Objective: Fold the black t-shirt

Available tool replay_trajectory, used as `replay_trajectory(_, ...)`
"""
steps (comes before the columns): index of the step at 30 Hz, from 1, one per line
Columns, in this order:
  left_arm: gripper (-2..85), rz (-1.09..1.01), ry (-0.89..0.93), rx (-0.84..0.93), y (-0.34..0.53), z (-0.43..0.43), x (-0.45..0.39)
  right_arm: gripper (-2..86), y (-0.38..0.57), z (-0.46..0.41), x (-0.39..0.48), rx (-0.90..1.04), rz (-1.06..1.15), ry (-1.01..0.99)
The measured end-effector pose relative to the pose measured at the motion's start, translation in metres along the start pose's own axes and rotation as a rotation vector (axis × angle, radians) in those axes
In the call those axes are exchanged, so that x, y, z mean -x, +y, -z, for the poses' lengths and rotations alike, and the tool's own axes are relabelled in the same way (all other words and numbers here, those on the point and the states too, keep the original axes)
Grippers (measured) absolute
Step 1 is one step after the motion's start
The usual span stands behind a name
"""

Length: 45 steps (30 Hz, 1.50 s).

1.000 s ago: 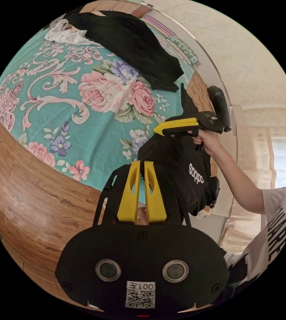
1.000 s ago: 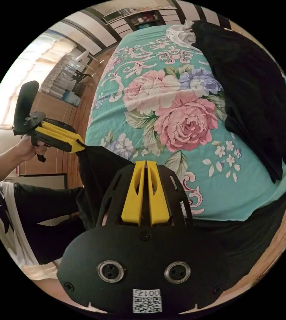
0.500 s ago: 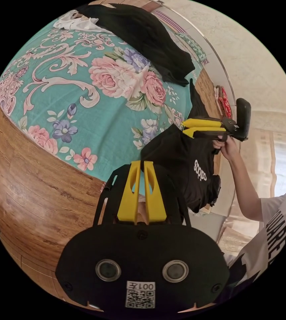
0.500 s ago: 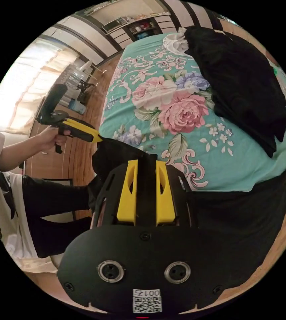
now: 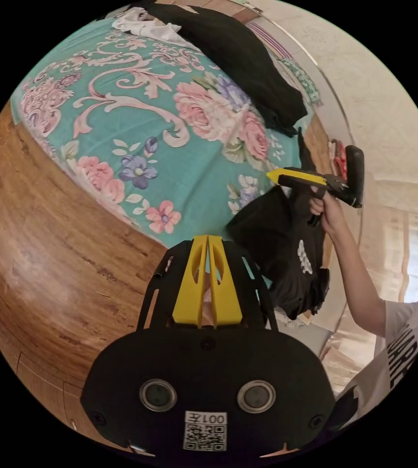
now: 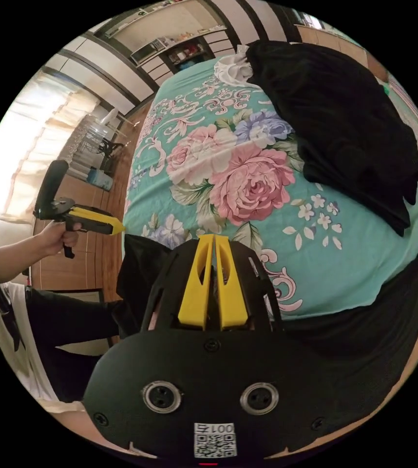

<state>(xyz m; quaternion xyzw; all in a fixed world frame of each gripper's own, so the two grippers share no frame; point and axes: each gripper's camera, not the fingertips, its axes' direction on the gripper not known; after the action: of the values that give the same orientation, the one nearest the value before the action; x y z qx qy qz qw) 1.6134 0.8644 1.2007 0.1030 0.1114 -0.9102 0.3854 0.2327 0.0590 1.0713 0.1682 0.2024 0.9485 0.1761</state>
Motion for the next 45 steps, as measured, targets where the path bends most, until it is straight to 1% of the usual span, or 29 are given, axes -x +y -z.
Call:
replay_trajectory(3,-0.7,0.020,0.049,-0.030,0.000,0.009,0.007,2.6,0.044,0.032,-0.001,-0.146,-0.085,0.089)
replay_trajectory(5,-0.3,-0.011,0.073,-0.026,0.003,0.014,0.003,4.6,0.116,0.079,0.008,-0.321,-0.213,0.176)
replay_trajectory(6,0.3,-0.034,0.080,-0.010,0.008,0.015,-0.002,5.2,0.139,0.089,0.012,-0.354,-0.253,0.204)
replay_trajectory(7,1.5,-0.052,0.103,0.021,0.013,0.012,-0.010,6.8,0.187,0.105,0.022,-0.400,-0.344,0.261)
replay_trajectory(8,2.2,-0.058,0.125,0.042,0.016,0.009,-0.014,8.4,0.237,0.115,0.034,-0.414,-0.451,0.307)
replay_trajectory(9,3.6,-0.063,0.185,0.084,0.023,0.002,-0.022,9.1,0.262,0.118,0.040,-0.410,-0.506,0.324)
replay_trajectory(10,4.8,-0.056,0.255,0.113,0.029,-0.006,-0.030,10.5,0.310,0.119,0.054,-0.385,-0.610,0.348)
replay_trajectory(11,5.2,-0.049,0.289,0.126,0.032,-0.011,-0.034,11.9,0.356,0.116,0.069,-0.332,-0.729,0.370)
replay_trajectory(12,6.0,-0.024,0.344,0.144,0.036,-0.019,-0.041,12.4,0.378,0.112,0.077,-0.295,-0.784,0.378)
replay_trajectory(13,6.4,0.014,0.392,0.151,0.038,-0.027,-0.046,13.6,0.419,0.104,0.092,-0.217,-0.891,0.389)
replay_trajectory(14,6.7,0.034,0.420,0.152,0.039,-0.031,-0.049,14.4,0.456,0.096,0.107,-0.167,-1.011,0.393)
replay_trajectory(15,7.4,0.070,0.464,0.150,0.039,-0.038,-0.054,14.8,0.473,0.092,0.114,-0.162,-1.067,0.379)
replay_trajectory(16,7.7,0.101,0.484,0.153,0.040,-0.044,-0.059,15.6,0.505,0.083,0.126,-0.165,-1.174,0.340)
replay_trajectory(18,7.8,0.122,0.465,0.164,0.043,-0.049,-0.067,16.4,0.545,0.069,0.137,-0.204,-1.295,0.242)
replay_trajectory(20,7.8,0.121,0.430,0.187,0.045,-0.052,-0.074,16.8,0.583,0.054,0.145,-0.290,-1.398,0.107)
replay_trajectory(24,8.1,0.173,0.421,0.204,0.050,-0.055,-0.085,16.4,0.623,0.049,0.153,-0.424,-1.437,0.017)
replay_trajectory(27,8.1,0.194,0.457,0.192,0.050,-0.058,-0.095,14.9,0.664,0.048,0.154,-0.624,-1.479,-0.104)
replay_trajectory(29,7.5,0.191,0.517,0.189,0.049,-0.061,-0.102,12.0,0.697,0.049,0.154,-0.783,-1.491,-0.234)
replay_trajectory(31,5.8,0.206,0.571,0.195,0.049,-0.063,-0.115,8.5,0.719,0.053,0.157,-0.837,-1.504,-0.277)
replay_trajectory(33,2.1,0.192,0.560,0.217,0.050,-0.061,-0.128,4.8,0.739,0.059,0.166,-0.868,-1.510,-0.281)
replay_trajectory(34,0.7,0.180,0.554,0.227,0.052,-0.057,-0.135,3.6,0.753,0.064,0.174,-0.918,-1.484,-0.312)
replay_trajectory(35,0.0,0.181,0.558,0.225,0.054,-0.053,-0.138,2.7,0.769,0.069,0.183,-0.986,-1.476,-0.354)
replay_trajectory(38,-0.7,0.229,0.602,0.210,0.062,-0.033,-0.151,1.6,0.798,0.087,0.205,-1.101,-1.446,-0.447)
replay_trajectory(40,-0.9,0.225,0.618,0.198,0.066,-0.010,-0.163,1.4,0.806,0.102,0.214,-1.077,-1.411,-0.491)
replay_trajectory(42,-0.9,0.206,0.591,0.196,0.068,0.009,-0.174,1.4,0.810,0.118,0.224,-0.985,-1.374,-0.509)
replay_trajectory(44,-0.9,0.183,0.545,0.204,0.070,0.028,-0.185,1.4,0.810,0.140,0.239,-0.805,-1.326,-0.497)
replay_trajectory(45,-0.9,0.176,0.514,0.213,0.073,0.041,-0.193,1.4,0.810,0.145,0.243,-0.758,-1.317,-0.495)
